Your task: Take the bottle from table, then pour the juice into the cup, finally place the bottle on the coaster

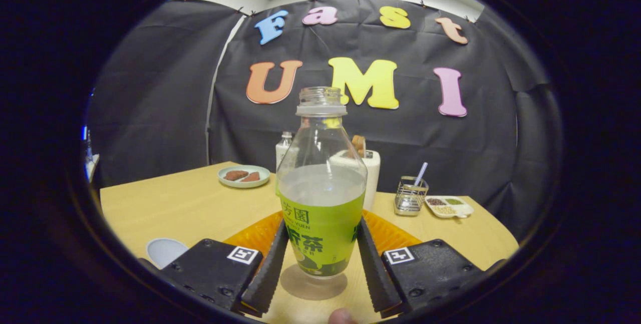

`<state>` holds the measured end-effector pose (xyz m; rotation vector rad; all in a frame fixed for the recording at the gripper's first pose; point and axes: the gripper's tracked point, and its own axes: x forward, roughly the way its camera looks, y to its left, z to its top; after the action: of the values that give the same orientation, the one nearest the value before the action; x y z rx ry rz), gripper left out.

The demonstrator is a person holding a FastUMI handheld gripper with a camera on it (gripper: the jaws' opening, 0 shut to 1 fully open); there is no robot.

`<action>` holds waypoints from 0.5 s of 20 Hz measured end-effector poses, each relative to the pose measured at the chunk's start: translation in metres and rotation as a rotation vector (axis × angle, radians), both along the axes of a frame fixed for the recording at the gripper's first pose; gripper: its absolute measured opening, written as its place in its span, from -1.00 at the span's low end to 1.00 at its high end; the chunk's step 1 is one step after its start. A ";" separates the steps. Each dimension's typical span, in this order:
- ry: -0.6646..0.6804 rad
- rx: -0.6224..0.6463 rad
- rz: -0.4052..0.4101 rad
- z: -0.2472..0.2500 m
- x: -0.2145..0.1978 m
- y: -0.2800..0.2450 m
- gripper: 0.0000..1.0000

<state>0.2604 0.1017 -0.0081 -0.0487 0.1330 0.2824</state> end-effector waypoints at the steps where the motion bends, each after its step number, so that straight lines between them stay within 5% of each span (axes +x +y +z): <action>1: 0.015 0.001 0.002 -0.007 0.000 0.001 0.54; 10: 0.062 -0.004 0.000 -0.034 0.003 0.005 0.59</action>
<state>0.2635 0.1071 -0.0422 -0.0438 0.1946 0.2842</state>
